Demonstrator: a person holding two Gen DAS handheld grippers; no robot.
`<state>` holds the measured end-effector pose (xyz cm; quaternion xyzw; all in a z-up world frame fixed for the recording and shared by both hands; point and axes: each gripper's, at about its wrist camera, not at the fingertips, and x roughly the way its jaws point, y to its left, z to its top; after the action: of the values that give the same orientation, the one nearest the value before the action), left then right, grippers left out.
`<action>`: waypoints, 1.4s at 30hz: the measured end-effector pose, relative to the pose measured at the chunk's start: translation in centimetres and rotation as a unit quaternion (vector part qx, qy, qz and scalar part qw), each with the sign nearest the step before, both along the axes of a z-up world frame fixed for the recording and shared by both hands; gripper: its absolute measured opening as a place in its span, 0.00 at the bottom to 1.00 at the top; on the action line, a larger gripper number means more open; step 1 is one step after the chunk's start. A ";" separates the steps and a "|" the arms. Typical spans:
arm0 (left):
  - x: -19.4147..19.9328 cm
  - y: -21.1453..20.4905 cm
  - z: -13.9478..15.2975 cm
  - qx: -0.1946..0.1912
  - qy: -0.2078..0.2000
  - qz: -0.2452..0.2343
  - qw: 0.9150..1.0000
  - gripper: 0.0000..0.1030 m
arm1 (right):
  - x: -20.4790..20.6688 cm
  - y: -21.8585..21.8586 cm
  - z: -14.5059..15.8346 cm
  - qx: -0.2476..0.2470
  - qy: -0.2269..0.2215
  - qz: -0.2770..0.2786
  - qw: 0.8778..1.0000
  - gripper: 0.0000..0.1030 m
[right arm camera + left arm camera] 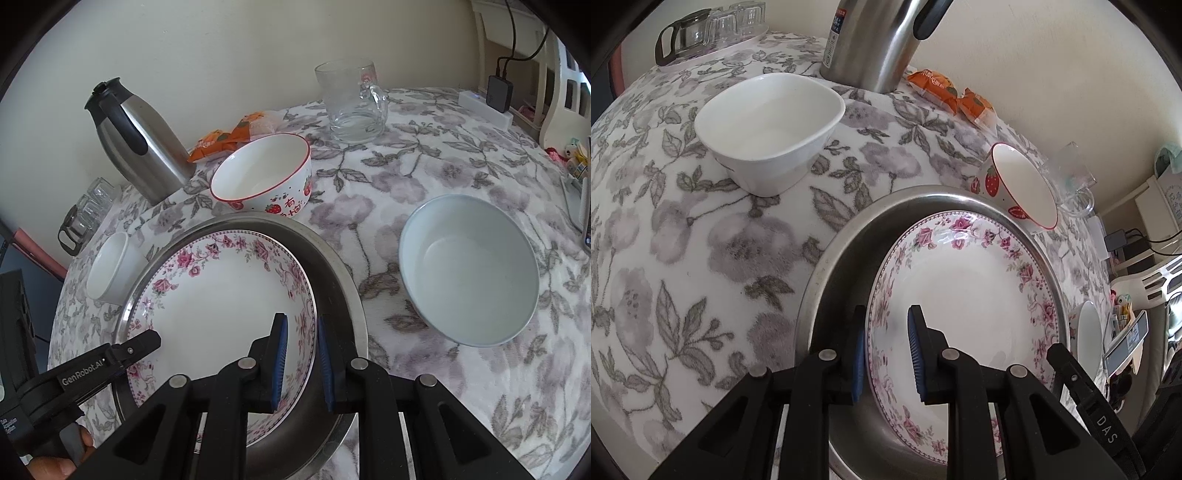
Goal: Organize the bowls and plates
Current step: 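Set the plate inside the steel tray and open both grippers, then move both grippers toward the red-rimmed strawberry-print bowl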
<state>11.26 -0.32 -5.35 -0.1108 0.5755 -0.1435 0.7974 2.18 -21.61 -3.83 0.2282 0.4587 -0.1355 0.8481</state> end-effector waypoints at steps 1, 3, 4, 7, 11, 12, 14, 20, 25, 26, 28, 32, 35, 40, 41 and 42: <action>0.0 0.0 0.0 0.001 0.001 0.000 1.000 0.22 | -0.1 0.0 0.1 -0.002 0.000 0.000 1.000 0.18; 0.0 0.0 0.1 0.002 -0.001 0.002 1.000 0.22 | -0.1 0.0 0.3 -0.006 -0.001 0.001 1.000 0.18; -0.1 0.1 0.1 0.004 -0.002 0.002 1.000 0.22 | -0.2 0.0 0.4 -0.006 -0.001 0.002 1.000 0.18; -0.2 0.2 0.2 0.014 -0.004 0.006 1.000 0.22 | -0.2 0.0 0.4 -0.008 0.003 0.003 1.000 0.18; -0.2 0.3 0.2 0.018 -0.005 0.007 1.000 0.22 | -0.4 -0.2 0.2 -0.004 0.007 0.001 1.000 0.18; -0.2 0.3 0.2 0.018 -0.005 0.007 1.000 0.22 | -0.4 -0.2 0.3 -0.003 0.006 0.002 1.000 0.17; -0.2 0.3 0.2 0.018 -0.002 0.007 1.000 0.22 | -0.5 -0.2 0.6 -0.003 0.004 0.001 1.000 0.17; -0.4 0.1 1.3 0.024 -0.005 -0.003 1.000 0.23 | -0.7 0.1 1.8 -0.008 -0.001 0.005 1.000 0.17; -0.8 0.1 2.8 0.034 -0.025 -0.007 0.999 0.35 | -0.9 0.2 2.6 -0.020 0.001 0.004 1.000 0.19; -0.9 0.1 3.1 0.037 -0.029 -0.007 0.999 0.41 | -0.9 0.3 2.7 -0.025 0.003 0.004 1.000 0.25; -1.0 0.0 3.4 0.046 -0.035 -0.007 0.998 0.48 | -1.0 0.4 2.8 -0.036 0.008 0.005 0.999 0.36; -1.1 -0.1 3.3 0.074 -0.031 0.000 0.997 0.56 | -0.9 0.7 2.8 -0.057 0.016 0.008 0.998 0.55; -1.0 0.2 3.1 0.092 -0.032 0.009 0.995 0.57 | -1.0 0.6 2.7 -0.062 0.021 0.006 0.998 0.62; -0.9 0.7 3.2 0.100 -0.042 0.022 0.994 0.79 | -1.1 0.4 2.6 -0.064 0.025 0.002 0.998 0.76; -0.9 0.8 3.3 0.101 -0.046 0.024 0.994 0.80 | -1.1 0.4 2.6 -0.064 0.025 0.001 0.998 0.79; -1.0 0.8 3.3 0.104 -0.050 0.025 0.993 0.81 | -1.1 0.3 2.6 -0.065 0.026 0.000 0.998 0.80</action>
<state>10.30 0.47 -2.01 -0.0345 0.5441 -0.0686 0.8355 1.07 -21.28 -1.23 0.1689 0.4710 -0.1705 0.8489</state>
